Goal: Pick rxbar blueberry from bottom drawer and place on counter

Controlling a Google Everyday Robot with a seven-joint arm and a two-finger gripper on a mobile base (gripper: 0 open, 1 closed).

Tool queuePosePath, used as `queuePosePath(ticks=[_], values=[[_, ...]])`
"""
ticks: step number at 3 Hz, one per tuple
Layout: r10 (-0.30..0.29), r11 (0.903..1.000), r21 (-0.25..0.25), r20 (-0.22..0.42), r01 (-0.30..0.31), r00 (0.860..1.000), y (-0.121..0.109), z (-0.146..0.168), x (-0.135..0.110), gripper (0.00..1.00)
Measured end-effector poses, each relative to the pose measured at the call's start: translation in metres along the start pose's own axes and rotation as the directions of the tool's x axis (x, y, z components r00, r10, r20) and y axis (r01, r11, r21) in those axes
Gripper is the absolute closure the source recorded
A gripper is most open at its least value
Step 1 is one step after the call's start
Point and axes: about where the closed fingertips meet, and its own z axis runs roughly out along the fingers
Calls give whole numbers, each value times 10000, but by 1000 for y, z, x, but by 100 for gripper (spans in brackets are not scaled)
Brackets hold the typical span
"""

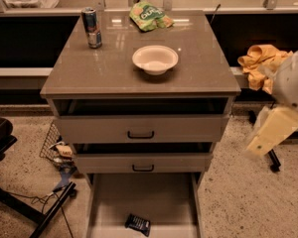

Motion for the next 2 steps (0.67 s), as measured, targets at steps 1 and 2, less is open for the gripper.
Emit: queuePosePath(ticks=[1, 2], values=[[620, 9977, -339, 1038, -588, 9927, 35, 51, 16, 0], [1087, 9915, -941, 2198, -899, 9695, 82, 140, 22, 0]])
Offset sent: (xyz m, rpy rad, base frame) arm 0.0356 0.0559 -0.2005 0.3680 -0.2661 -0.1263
